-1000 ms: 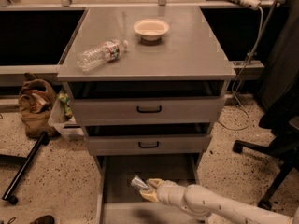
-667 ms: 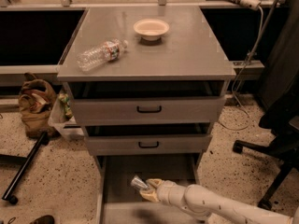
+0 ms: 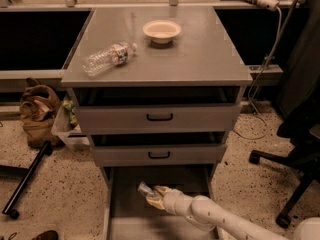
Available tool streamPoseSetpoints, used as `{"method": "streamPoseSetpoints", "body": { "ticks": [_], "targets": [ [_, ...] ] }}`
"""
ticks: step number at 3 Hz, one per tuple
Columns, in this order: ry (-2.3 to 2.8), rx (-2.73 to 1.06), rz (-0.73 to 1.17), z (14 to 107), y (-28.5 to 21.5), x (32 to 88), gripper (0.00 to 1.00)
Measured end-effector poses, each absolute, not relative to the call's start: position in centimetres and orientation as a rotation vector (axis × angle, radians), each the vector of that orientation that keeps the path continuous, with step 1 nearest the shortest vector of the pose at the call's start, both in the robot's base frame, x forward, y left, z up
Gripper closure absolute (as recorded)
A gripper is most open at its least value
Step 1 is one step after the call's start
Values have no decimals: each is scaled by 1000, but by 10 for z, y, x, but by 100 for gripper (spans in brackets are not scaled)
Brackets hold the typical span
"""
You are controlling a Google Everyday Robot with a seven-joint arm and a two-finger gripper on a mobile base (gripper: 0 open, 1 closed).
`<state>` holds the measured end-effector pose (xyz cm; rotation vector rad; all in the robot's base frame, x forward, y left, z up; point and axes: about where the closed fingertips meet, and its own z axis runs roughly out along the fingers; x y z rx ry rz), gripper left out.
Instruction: Place redbull can into bottom drawer
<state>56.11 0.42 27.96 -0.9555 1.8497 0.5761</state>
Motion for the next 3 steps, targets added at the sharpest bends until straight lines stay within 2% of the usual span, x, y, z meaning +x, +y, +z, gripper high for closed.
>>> {"method": "streamPoseSetpoints", "body": {
  "ticks": [1, 3],
  "targets": [
    [1843, -920, 561, 251, 6, 578, 100],
    [1888, -929, 460, 217, -8, 578, 100]
  ]
}}
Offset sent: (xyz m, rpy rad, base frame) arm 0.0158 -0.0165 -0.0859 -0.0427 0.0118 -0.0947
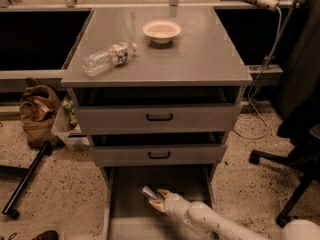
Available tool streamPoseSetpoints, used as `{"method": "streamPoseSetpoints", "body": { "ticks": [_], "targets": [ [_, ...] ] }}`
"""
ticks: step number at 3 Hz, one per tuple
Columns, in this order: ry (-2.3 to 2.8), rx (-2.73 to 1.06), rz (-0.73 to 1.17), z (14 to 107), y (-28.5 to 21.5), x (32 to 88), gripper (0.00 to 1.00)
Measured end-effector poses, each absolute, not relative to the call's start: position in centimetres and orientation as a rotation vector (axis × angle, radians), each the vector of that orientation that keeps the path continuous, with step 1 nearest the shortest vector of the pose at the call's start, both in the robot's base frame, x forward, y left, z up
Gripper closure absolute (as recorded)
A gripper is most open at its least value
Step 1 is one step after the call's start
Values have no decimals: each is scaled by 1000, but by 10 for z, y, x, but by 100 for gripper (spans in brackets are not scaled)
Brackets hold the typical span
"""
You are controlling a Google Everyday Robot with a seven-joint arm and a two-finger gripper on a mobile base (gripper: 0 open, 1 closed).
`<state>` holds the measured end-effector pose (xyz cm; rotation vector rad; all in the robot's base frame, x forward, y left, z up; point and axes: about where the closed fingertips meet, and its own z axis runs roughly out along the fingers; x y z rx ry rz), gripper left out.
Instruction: Place redbull can into bottom drawer
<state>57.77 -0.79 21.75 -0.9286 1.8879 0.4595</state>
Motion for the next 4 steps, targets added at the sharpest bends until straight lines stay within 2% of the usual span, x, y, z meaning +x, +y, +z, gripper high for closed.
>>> {"method": "streamPoseSetpoints", "body": {
  "ticks": [2, 4],
  "targets": [
    [1938, -963, 326, 208, -28, 584, 100],
    [2022, -1013, 294, 171, -40, 593, 100]
  ]
}}
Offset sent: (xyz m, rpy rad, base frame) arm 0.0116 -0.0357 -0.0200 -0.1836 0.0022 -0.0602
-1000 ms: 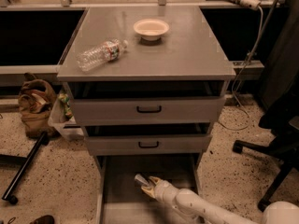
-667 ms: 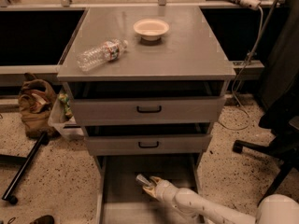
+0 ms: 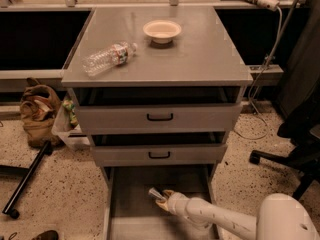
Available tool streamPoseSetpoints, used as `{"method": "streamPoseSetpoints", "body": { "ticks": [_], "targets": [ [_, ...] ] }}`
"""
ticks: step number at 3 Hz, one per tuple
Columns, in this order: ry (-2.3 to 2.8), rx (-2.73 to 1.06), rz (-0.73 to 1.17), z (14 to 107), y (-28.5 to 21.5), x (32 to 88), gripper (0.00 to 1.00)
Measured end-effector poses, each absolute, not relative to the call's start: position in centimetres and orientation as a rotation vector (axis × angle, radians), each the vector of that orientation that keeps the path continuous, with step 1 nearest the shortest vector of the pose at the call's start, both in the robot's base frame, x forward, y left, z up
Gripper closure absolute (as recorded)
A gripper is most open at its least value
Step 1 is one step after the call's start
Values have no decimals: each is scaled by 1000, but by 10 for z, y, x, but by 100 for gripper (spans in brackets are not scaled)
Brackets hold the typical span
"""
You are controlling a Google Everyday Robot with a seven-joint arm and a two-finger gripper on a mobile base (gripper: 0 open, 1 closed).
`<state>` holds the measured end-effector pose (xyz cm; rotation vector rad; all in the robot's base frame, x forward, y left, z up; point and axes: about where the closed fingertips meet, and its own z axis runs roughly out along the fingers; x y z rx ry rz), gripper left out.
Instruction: Place redbull can into bottom drawer
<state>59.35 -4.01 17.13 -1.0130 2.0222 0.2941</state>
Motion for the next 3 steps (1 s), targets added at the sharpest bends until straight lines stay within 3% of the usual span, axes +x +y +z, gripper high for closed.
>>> {"method": "streamPoseSetpoints", "body": {
  "ticks": [2, 3],
  "targets": [
    [2059, -1009, 341, 145, -43, 593, 100],
    [2058, -1013, 355, 144, -42, 593, 81]
  ]
}}
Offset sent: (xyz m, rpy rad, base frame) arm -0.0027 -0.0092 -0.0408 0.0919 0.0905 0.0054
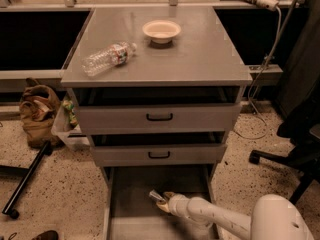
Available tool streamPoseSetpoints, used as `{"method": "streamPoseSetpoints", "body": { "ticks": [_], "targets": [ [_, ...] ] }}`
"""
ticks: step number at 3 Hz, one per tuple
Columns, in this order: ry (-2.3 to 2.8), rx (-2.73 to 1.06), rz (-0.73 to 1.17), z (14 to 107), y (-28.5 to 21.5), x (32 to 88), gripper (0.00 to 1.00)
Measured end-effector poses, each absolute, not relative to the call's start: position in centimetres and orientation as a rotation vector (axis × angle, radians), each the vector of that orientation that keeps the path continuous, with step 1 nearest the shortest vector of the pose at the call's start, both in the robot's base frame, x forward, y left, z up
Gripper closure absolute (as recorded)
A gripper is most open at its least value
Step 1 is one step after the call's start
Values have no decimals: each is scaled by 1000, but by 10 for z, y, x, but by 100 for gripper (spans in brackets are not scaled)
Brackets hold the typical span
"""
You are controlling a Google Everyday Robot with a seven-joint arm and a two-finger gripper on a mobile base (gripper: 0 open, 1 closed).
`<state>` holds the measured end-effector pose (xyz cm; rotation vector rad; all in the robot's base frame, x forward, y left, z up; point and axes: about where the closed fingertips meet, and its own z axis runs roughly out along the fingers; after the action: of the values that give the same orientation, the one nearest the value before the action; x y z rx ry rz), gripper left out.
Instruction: Place redbull can into bottom drawer
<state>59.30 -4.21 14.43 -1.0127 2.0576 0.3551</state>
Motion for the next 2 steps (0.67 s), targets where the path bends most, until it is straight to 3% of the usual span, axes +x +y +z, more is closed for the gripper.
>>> {"method": "streamPoseSetpoints", "body": {
  "ticks": [2],
  "targets": [
    [2058, -1013, 355, 144, -42, 593, 34]
  ]
}}
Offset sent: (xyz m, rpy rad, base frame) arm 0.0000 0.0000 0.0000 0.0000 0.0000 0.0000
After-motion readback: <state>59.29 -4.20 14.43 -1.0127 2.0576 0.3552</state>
